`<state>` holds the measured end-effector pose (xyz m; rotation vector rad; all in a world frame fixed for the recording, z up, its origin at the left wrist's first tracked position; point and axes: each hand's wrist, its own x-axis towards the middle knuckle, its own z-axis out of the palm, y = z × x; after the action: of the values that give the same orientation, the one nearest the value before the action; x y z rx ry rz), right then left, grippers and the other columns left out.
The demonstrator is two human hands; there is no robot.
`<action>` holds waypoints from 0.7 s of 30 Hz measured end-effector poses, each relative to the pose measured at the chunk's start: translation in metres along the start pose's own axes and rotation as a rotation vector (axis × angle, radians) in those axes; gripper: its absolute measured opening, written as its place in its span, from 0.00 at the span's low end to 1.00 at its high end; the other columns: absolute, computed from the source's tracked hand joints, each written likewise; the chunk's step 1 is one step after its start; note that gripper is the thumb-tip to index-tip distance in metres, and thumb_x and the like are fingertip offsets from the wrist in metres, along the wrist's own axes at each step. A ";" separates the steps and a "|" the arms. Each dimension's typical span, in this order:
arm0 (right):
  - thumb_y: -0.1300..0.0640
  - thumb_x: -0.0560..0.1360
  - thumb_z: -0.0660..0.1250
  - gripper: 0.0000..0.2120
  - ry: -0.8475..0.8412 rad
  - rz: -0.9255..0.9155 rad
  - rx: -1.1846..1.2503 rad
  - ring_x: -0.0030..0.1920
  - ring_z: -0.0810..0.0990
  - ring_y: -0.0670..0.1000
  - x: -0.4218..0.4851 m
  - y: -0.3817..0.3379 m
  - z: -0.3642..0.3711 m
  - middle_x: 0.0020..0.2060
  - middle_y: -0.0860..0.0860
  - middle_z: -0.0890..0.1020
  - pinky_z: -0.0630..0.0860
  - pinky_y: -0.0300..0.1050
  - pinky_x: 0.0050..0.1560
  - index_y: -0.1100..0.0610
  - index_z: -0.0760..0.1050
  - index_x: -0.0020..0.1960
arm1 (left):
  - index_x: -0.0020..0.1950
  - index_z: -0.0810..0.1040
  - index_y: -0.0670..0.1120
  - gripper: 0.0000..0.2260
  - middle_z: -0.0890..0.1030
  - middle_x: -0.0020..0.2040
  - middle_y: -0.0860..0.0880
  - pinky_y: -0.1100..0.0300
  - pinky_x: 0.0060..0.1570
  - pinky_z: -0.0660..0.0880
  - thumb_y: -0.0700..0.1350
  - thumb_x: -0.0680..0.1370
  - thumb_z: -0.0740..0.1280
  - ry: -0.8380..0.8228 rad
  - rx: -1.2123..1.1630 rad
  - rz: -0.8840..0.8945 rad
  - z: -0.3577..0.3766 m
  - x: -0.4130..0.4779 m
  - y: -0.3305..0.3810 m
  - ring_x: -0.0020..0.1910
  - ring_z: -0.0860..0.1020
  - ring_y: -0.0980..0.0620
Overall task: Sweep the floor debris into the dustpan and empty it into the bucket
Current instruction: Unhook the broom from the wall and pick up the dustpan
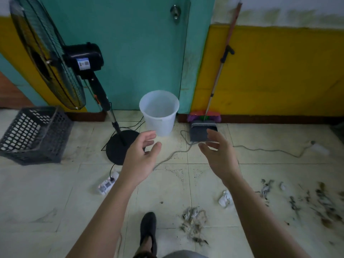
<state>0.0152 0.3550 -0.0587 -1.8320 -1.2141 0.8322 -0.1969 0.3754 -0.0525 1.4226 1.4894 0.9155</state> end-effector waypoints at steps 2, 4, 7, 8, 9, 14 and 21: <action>0.55 0.76 0.69 0.24 0.032 0.023 -0.001 0.58 0.77 0.46 0.012 -0.011 0.015 0.62 0.45 0.75 0.77 0.46 0.57 0.50 0.68 0.71 | 0.65 0.73 0.53 0.15 0.77 0.60 0.59 0.73 0.49 0.68 0.45 0.79 0.67 -0.042 0.005 0.011 -0.015 0.025 -0.003 0.60 0.75 0.63; 0.56 0.76 0.69 0.24 0.059 0.047 0.012 0.57 0.77 0.46 0.024 -0.023 0.028 0.62 0.44 0.75 0.77 0.46 0.58 0.49 0.68 0.71 | 0.65 0.74 0.52 0.15 0.78 0.60 0.59 0.75 0.46 0.68 0.46 0.79 0.67 -0.077 0.008 0.019 -0.027 0.052 -0.004 0.59 0.75 0.63; 0.56 0.76 0.69 0.23 0.121 0.088 0.023 0.57 0.77 0.45 0.039 -0.033 0.042 0.61 0.43 0.76 0.77 0.48 0.59 0.49 0.69 0.70 | 0.66 0.74 0.51 0.15 0.78 0.60 0.59 0.75 0.46 0.68 0.46 0.79 0.67 -0.152 0.029 0.061 -0.037 0.086 -0.003 0.59 0.75 0.63; 0.55 0.76 0.69 0.23 0.140 0.101 0.020 0.57 0.77 0.45 0.042 -0.035 0.045 0.62 0.43 0.76 0.77 0.48 0.58 0.49 0.69 0.69 | 0.66 0.74 0.51 0.16 0.78 0.61 0.59 0.75 0.46 0.68 0.46 0.79 0.67 -0.174 0.035 0.075 -0.039 0.094 -0.002 0.59 0.75 0.63; 0.55 0.76 0.69 0.23 0.160 0.115 0.023 0.57 0.77 0.45 0.045 -0.037 0.048 0.62 0.44 0.76 0.77 0.47 0.58 0.48 0.69 0.70 | 0.66 0.74 0.50 0.16 0.77 0.60 0.59 0.75 0.46 0.68 0.46 0.79 0.67 -0.195 0.038 0.086 -0.040 0.102 -0.002 0.59 0.75 0.63; 0.56 0.76 0.69 0.23 0.237 0.150 0.066 0.57 0.77 0.46 0.055 -0.040 0.052 0.62 0.46 0.75 0.76 0.42 0.54 0.48 0.69 0.69 | 0.64 0.74 0.52 0.14 0.77 0.59 0.60 0.74 0.47 0.68 0.46 0.79 0.67 -0.267 0.029 0.121 -0.040 0.129 0.002 0.58 0.75 0.65; 0.55 0.76 0.69 0.22 0.325 0.175 0.053 0.55 0.77 0.43 0.082 -0.043 0.043 0.61 0.42 0.76 0.74 0.36 0.47 0.48 0.70 0.69 | 0.63 0.73 0.53 0.12 0.77 0.60 0.59 0.70 0.51 0.71 0.45 0.80 0.67 -0.368 0.017 0.165 -0.019 0.171 0.018 0.58 0.75 0.65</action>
<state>-0.0128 0.4528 -0.0509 -1.9588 -0.8289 0.6217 -0.2048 0.5484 -0.0454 1.6434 1.1217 0.6915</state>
